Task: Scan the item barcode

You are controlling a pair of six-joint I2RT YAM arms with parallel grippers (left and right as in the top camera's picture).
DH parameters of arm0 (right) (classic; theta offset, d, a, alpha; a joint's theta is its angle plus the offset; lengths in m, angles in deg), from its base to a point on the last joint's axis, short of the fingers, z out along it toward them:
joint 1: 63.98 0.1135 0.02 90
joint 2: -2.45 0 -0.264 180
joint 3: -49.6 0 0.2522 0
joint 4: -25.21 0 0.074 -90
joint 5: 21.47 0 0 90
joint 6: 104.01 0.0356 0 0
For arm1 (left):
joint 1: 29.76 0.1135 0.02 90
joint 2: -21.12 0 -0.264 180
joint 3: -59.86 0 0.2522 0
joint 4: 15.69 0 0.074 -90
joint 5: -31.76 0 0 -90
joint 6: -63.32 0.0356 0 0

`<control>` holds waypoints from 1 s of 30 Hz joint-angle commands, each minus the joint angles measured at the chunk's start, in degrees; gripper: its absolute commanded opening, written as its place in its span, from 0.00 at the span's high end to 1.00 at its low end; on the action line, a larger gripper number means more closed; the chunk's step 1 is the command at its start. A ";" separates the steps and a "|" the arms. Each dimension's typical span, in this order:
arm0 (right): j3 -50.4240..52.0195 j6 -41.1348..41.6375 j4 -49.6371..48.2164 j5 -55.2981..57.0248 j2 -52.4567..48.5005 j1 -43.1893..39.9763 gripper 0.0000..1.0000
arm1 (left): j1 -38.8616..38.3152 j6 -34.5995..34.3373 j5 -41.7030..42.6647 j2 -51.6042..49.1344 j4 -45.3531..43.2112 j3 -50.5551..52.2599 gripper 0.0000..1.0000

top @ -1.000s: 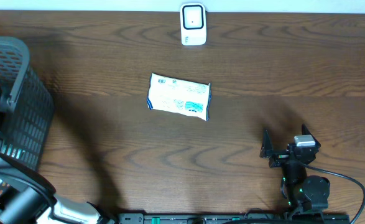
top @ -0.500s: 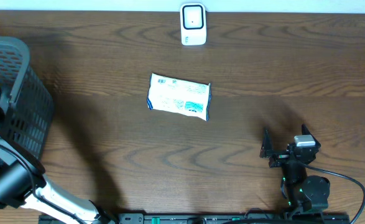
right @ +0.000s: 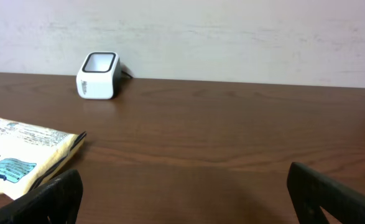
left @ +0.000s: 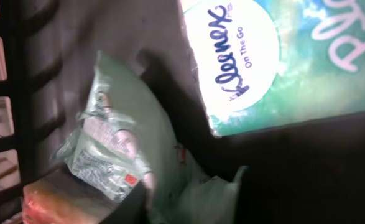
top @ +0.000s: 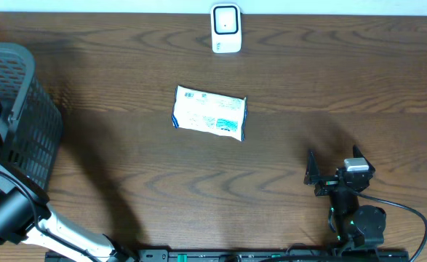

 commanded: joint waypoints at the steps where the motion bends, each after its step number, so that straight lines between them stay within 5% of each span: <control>1: 0.20 0.59 0.09 0.04 0.26 -0.02 0.01 | 0.26 -0.15 3.50 -1.22 1.62 -1.16 0.77; 5: 0.20 0.59 0.09 0.04 0.26 -0.02 0.01 | 0.26 -0.13 6.64 1.55 2.99 -2.89 0.78; 8: 0.20 0.59 0.09 0.04 0.26 -0.02 0.01 | 0.26 -0.15 8.55 6.19 3.02 -3.08 0.91; 21: 0.20 0.59 0.09 0.04 0.26 -0.02 0.01 | 0.24 -0.15 22.34 34.16 -3.61 -3.08 0.91; 30: 0.20 0.59 0.09 0.04 0.26 -0.02 0.01 | -2.43 -0.15 42.58 49.16 -9.14 -3.06 0.91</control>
